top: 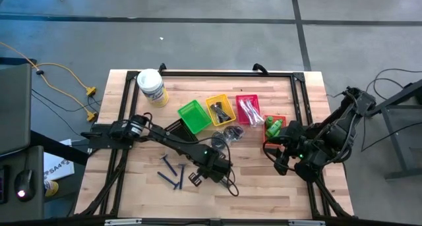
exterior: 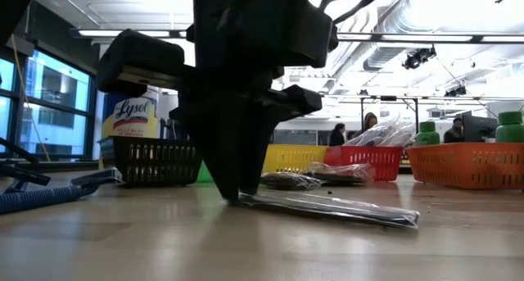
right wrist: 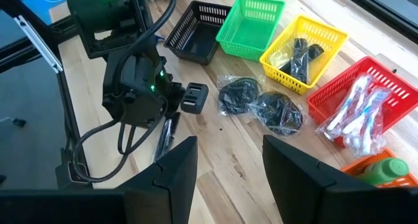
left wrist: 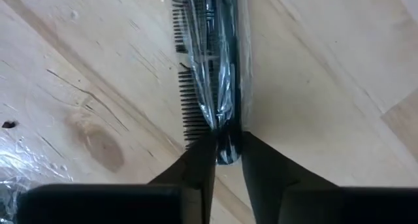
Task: Pick & Place Travel size toiletries
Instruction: Put the black hair comb into the yellow bin
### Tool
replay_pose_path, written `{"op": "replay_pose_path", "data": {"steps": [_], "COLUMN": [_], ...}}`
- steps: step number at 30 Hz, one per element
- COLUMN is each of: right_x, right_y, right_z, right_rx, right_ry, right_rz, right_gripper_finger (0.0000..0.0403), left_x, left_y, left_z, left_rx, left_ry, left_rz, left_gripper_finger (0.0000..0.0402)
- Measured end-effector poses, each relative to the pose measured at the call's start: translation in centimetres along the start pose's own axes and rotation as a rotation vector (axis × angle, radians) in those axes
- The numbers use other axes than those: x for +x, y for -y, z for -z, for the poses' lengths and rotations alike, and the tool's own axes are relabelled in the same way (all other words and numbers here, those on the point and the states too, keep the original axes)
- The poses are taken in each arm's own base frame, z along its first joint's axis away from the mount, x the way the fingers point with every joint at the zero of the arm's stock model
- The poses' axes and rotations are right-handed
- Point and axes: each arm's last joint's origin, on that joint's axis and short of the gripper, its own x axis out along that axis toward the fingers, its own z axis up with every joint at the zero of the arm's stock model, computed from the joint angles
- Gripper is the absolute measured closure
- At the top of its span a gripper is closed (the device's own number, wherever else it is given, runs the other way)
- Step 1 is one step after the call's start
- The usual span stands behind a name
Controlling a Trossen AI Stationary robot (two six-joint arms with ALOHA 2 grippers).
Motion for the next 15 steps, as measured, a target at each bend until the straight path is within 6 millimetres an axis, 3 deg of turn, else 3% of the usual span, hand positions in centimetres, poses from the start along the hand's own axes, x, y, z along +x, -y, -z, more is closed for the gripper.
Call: {"op": "replay_pose_path", "data": {"steps": [7, 15], "right_x": [0.00, 0.00], "right_y": [0.00, -0.02], "right_z": [0.02, 0.05], "right_rx": [-0.001, -0.001], "right_ry": [-0.006, -0.019], "right_rz": [-0.002, -0.007], "right_gripper_finger": [0.0239, 0.0239], "left_x": [-0.01, -0.23], "left_y": [0.01, 0.01], "left_z": [0.02, 0.13], "left_rx": [-0.010, -0.030], "left_ry": [-0.004, -0.010], "left_rz": [-0.003, -0.007], "left_gripper_finger": [0.0395, 0.0401]}}
